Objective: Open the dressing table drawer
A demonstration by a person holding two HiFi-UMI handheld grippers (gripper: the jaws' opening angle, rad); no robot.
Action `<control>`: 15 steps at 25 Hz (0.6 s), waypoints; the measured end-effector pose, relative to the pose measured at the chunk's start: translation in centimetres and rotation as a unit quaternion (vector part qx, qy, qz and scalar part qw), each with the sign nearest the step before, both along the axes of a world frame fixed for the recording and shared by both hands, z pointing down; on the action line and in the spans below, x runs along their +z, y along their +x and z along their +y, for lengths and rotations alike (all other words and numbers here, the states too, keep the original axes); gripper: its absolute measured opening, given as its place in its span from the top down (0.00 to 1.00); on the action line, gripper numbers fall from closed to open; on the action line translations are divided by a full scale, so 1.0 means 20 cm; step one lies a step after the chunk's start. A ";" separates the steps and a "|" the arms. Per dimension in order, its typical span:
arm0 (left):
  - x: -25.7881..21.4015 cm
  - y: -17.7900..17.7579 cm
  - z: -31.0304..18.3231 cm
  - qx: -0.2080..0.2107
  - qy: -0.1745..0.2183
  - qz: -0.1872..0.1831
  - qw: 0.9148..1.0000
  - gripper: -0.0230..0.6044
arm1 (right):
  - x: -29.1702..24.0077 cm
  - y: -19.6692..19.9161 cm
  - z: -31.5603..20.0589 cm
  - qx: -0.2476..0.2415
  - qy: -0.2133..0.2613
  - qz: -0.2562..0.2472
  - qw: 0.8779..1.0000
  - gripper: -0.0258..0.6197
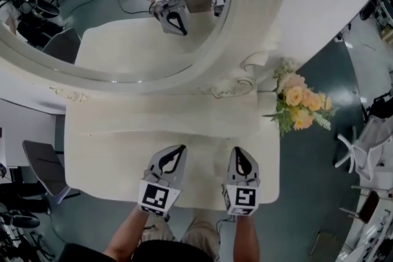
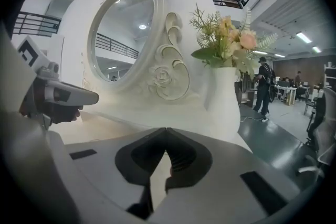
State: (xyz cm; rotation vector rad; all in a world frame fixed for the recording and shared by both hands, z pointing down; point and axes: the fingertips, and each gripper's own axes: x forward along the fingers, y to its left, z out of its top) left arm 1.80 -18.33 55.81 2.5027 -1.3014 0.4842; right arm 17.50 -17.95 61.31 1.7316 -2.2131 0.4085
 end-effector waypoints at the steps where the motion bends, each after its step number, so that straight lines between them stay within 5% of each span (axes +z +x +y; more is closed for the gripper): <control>1: 0.02 0.00 0.00 -0.001 -0.002 -0.001 1.000 0.96 | 0.02 0.00 -0.01 -0.001 0.000 -0.002 1.000 0.96; 4: 0.04 -0.01 -0.01 -0.006 -0.002 -0.003 1.000 0.96 | 0.08 -0.02 -0.04 -0.006 -0.022 -0.001 1.000 0.95; 15: 0.09 -0.04 -0.01 -0.023 -0.012 -0.010 1.000 0.96 | 0.25 -0.06 -0.13 -0.010 -0.057 -0.006 0.998 0.65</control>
